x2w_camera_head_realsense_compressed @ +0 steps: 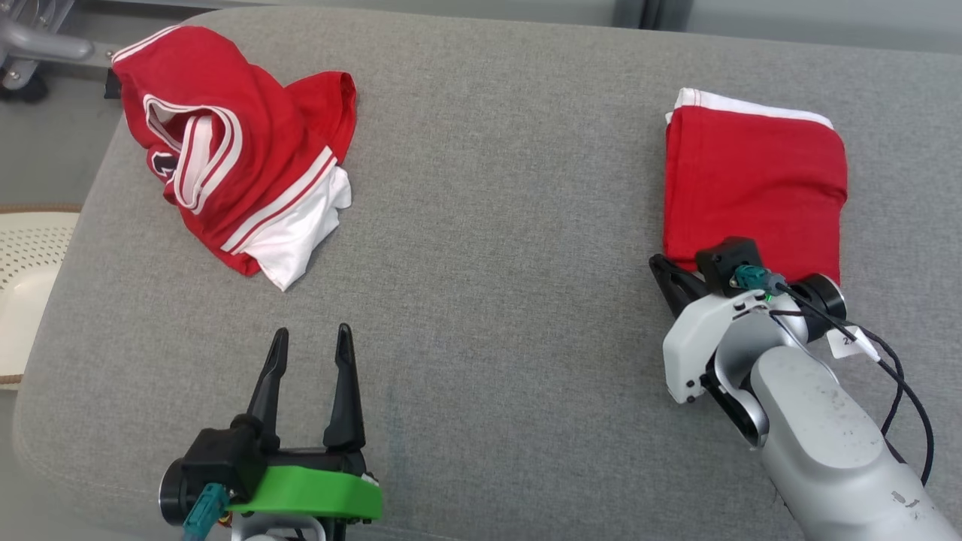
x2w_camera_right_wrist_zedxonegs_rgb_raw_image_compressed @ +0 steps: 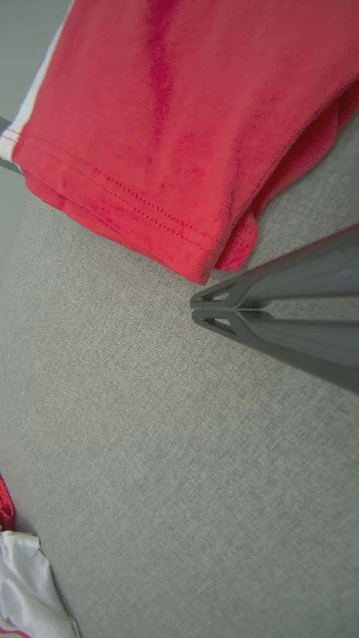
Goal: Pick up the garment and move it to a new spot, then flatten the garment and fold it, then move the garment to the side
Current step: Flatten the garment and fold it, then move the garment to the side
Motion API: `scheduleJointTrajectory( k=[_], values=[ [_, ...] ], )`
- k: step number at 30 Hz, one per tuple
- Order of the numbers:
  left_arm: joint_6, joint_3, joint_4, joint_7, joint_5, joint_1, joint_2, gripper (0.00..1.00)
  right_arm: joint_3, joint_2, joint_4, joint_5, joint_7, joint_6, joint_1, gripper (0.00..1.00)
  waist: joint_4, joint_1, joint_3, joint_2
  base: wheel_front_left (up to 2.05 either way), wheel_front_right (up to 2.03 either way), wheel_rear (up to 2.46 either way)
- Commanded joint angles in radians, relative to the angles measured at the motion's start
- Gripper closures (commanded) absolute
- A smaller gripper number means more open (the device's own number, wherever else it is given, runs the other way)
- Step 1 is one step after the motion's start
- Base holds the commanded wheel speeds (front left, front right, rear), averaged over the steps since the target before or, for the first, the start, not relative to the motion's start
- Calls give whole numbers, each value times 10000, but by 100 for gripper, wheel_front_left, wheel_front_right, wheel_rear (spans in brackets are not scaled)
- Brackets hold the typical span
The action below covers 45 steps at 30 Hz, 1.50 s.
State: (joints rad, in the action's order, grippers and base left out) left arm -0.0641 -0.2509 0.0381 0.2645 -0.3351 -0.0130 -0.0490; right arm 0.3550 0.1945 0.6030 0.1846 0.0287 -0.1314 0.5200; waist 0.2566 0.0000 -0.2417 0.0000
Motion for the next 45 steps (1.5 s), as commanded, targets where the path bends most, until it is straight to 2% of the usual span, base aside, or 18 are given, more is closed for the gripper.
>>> scheduleJointTrajectory(
  k=[1, 4, 5, 6, 7, 8, 9, 15, 18, 25, 31, 41, 45],
  values=[
    [-76, 124, 35, -4, 18, 259, -27, 0, 49, -4, -165, 170, -221, 15, -186, 100, -335, 0, 488, 0, 0, 0, 0],
    [-74, 315, 66, -4, 141, 457, -27, 0, -220, 23, -581, 392, -723, 15, -553, 100, -640, 0, 868, 0, 0, 0, 0],
    [-58, 403, 86, -4, 167, 548, -29, 0, -498, 30, -773, 448, -931, 15, -746, 82, -768, 0, 1019, 0, 0, 0, 0],
    [-38, 502, 99, -4, 190, 623, -29, 0, -635, 38, -896, 461, -1035, 15, -934, 59, -868, 0, 1141, 0, 0, 0, 0],
    [-12, 600, 121, -4, 228, 732, -29, 0, -789, 110, -1141, 408, -1232, 13, -1157, 50, -987, 0, 1270, 0, 0, 0, 0],
    [23, 686, 124, -4, 293, 786, -27, 0, -914, 225, -1387, 286, -1485, 15, -1309, 15, -1065, 0, 1366, 0, 0, 0, 0],
    [54, 775, 129, -4, 330, 863, -29, 0, -1197, 308, -1570, 254, -1660, 16, -1586, 0, -1154, 0, 1498, 0, 0, 0, 0],
    [334, 949, 371, -4, 549, 1165, -26, 0, -2374, 686, -2814, 236, -2722, 15, -3312, 0, -1435, 0, 1960, 0, 0, 0, 0],
    [550, 978, 551, -4, 714, 1281, -29, 0, -2838, 875, -3235, 70, -2903, 15, -4155, 0, -1531, 0, 2068, 0, 0, 0, 0],
    [1079, 1094, 847, -4, 800, 1472, -27, 0, -3828, 274, -4406, -228, -2937, 15, -5809, 0, -1856, 0, 2262, 0, 0, 0, 0],
    [1214, 1147, 954, -4, 847, 1509, -29, 0, -3976, -209, -4534, -364, -2939, 15, -6395, 0, -2149, 0, 2349, 0, 0, 0, 0],
    [1207, 1133, 1021, -4, 786, 1499, -29, 0, -4020, -357, -4293, -363, -2941, 15, -6213, 0, -2319, 0, 2330, 0, 0, 0, 0],
    [1152, 1049, 953, -4, 665, 1442, -29, 0, -4127, -458, -3910, 49, -2941, 15, -5986, 0, -2250, 0, 2246, 0, 0, 0, 0]
  ],
)
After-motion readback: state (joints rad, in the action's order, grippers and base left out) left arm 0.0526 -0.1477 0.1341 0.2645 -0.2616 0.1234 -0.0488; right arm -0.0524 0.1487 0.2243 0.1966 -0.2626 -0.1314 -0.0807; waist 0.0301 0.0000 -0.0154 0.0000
